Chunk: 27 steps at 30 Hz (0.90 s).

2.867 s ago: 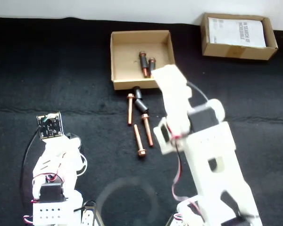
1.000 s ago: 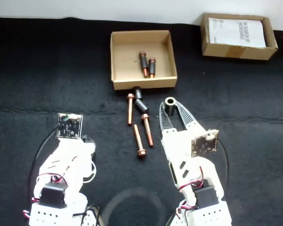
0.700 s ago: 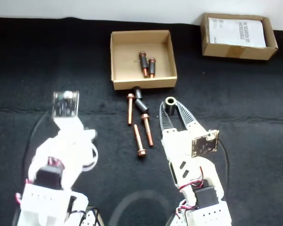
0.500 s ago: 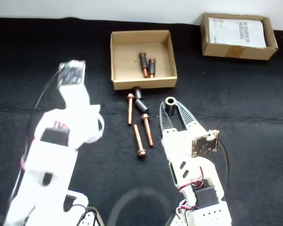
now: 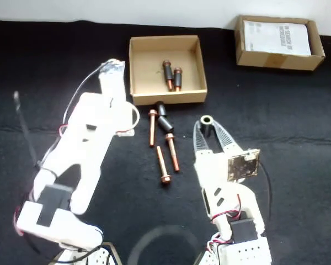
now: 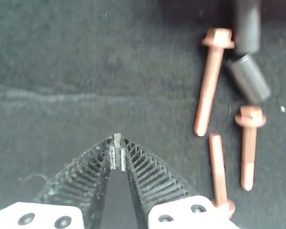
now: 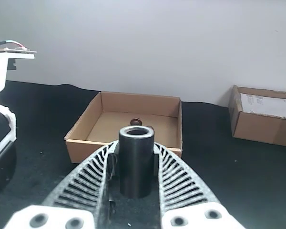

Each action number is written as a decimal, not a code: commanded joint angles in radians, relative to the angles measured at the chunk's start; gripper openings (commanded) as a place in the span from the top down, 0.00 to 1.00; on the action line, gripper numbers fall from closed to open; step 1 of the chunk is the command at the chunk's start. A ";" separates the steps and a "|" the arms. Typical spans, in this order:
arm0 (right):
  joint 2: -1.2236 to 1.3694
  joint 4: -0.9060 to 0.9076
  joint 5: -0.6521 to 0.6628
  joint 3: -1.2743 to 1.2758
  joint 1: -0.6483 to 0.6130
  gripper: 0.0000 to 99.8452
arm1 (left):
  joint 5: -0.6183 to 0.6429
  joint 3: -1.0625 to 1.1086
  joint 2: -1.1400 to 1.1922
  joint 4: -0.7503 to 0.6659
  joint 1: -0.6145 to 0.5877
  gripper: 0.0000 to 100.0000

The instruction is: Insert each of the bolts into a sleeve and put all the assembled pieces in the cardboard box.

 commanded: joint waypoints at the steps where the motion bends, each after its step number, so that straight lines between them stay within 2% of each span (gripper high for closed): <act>1: -0.028 0.002 0.003 0.134 0.039 0.99 | 0.044 -0.140 0.087 -0.008 0.041 0.99; 8: -0.022 0.002 0.003 0.134 0.048 0.99 | 0.061 -0.387 0.314 -0.011 0.131 0.99; 16: -0.028 0.002 0.003 0.134 0.056 0.99 | 0.061 -0.687 0.587 -0.002 0.153 0.99; 19: -0.027 0.002 0.003 0.134 0.084 0.99 | 0.061 -0.776 0.647 0.048 0.168 0.98; 24: -0.021 0.002 0.003 0.134 0.116 0.99 | 0.063 -0.895 0.713 0.190 0.185 0.81; 27: -0.019 0.002 0.003 0.134 0.116 0.99 | 0.109 -0.952 0.723 0.258 0.185 0.74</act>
